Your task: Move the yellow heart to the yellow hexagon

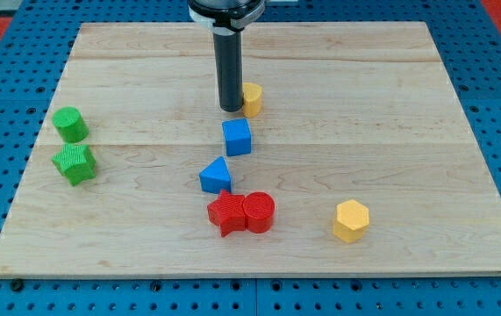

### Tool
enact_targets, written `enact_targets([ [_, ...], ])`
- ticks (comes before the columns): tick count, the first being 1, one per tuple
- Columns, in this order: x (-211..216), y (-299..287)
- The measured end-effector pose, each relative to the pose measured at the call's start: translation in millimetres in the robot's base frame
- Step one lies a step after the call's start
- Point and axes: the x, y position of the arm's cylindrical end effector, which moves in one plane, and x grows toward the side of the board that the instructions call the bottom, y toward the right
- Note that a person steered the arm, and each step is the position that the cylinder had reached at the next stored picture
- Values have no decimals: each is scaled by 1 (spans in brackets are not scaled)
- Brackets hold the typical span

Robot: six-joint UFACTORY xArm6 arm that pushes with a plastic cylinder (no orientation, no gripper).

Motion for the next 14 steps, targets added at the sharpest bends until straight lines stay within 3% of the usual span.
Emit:
enact_targets([
  [3,-22,-69],
  [4,-25,-5],
  [6,58,99],
  [7,64,82],
  [9,23,39],
  [10,19,106],
  [11,6,114],
  [12,41,169],
  [13,106,226],
  [14,81,185],
])
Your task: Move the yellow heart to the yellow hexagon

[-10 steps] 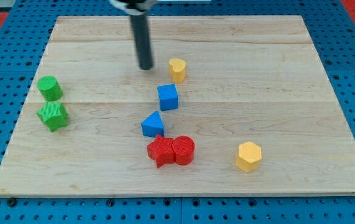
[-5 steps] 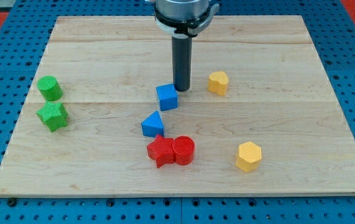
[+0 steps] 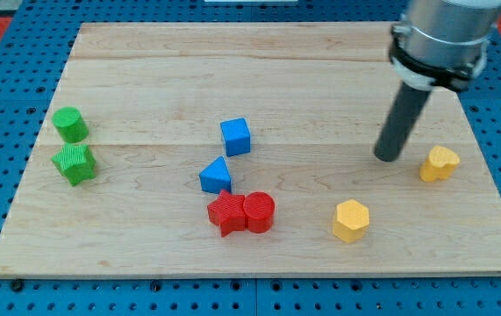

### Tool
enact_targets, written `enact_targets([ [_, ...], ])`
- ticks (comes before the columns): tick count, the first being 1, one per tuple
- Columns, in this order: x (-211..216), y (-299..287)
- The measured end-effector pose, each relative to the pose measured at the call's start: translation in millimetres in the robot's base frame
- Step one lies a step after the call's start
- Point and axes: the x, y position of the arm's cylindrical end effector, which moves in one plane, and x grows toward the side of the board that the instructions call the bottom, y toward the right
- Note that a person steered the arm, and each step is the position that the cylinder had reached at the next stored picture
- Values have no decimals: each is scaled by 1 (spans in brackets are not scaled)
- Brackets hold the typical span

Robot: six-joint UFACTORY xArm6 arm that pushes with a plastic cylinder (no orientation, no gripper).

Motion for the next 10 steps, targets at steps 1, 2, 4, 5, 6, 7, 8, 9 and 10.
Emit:
enact_targets([
  [1,-5,43],
  [2,3,99],
  [4,71,110],
  [5,79,110],
  [6,97,115],
  [7,105,104],
  [8,106,50],
  [9,104,46],
  [10,104,46],
])
